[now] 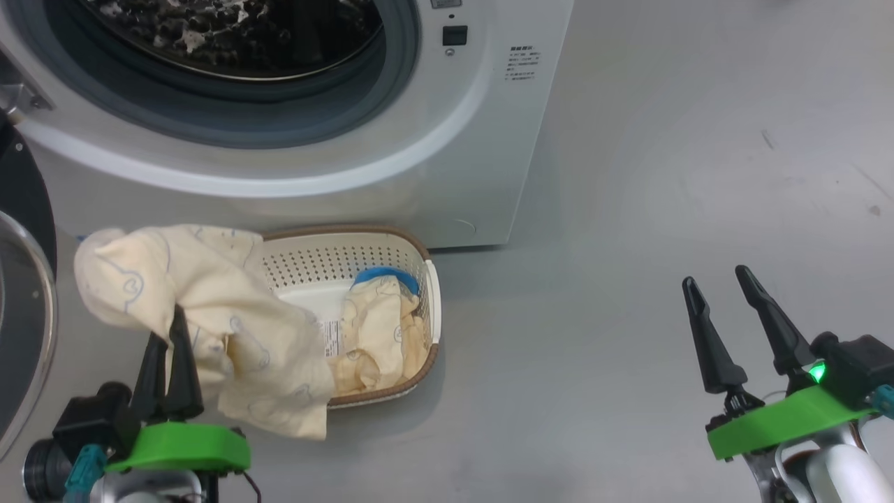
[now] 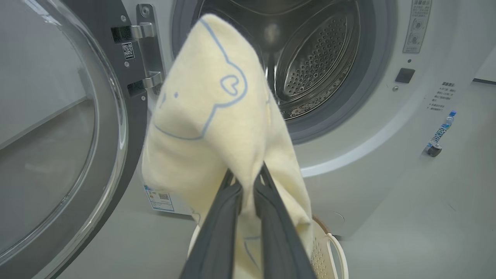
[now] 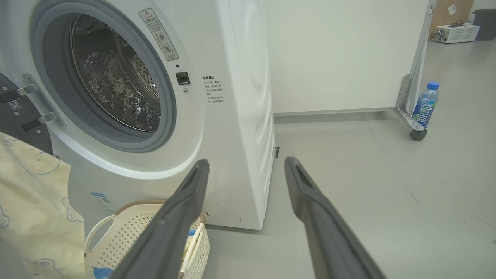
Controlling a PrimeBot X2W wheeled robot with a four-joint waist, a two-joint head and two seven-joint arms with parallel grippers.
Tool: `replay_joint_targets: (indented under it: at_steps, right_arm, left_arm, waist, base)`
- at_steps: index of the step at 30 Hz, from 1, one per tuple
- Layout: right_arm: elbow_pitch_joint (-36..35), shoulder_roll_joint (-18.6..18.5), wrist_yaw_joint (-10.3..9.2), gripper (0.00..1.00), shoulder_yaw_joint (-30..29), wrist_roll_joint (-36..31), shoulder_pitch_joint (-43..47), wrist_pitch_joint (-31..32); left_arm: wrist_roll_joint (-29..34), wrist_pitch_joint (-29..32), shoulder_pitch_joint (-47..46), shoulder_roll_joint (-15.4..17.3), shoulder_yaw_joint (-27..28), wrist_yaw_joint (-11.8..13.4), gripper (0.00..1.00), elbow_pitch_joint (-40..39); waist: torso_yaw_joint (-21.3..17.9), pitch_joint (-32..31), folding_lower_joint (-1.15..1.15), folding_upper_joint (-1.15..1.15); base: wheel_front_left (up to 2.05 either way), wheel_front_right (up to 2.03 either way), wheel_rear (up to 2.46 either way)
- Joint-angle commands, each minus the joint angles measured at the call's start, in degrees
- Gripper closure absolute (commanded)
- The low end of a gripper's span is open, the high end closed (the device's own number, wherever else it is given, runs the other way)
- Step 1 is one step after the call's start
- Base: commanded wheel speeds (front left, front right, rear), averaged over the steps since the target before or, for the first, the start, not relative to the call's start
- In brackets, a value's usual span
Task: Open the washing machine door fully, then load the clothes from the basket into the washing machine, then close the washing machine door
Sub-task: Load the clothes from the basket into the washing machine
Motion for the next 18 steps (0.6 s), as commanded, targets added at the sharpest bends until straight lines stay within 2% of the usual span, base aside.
replay_joint_targets:
  at_steps: [1,11,18]
  right_arm:
    - [-2.03,-1.22,-0.01,0.00,0.68,0.13,-2.16,-0.55]
    - [-2.86,-0.84,-0.01,0.00,0.71,0.27,-5.19,-0.55]
    - [-3.38,-0.85,-0.01,0.00,0.76,0.38,-7.81,-0.55]
  left_arm:
    - [-0.03,-0.42,-3.39,1.21,1.98,-0.06,1.00,-1.78]
    - [0.44,0.02,-12.83,1.86,1.16,-1.62,1.00,0.67]
    - [0.52,0.10,-22.61,2.06,0.58,-3.38,1.00,4.25]
  waist:
    - [0.03,1.77,0.00,0.00]
    - [-0.71,10.16,0.00,0.00]
    - [-0.92,17.21,0.00,0.00]
  base:
    - [0.00,0.00,0.00]
    - [0.00,0.00,0.00]
    - [0.00,0.00,0.00]
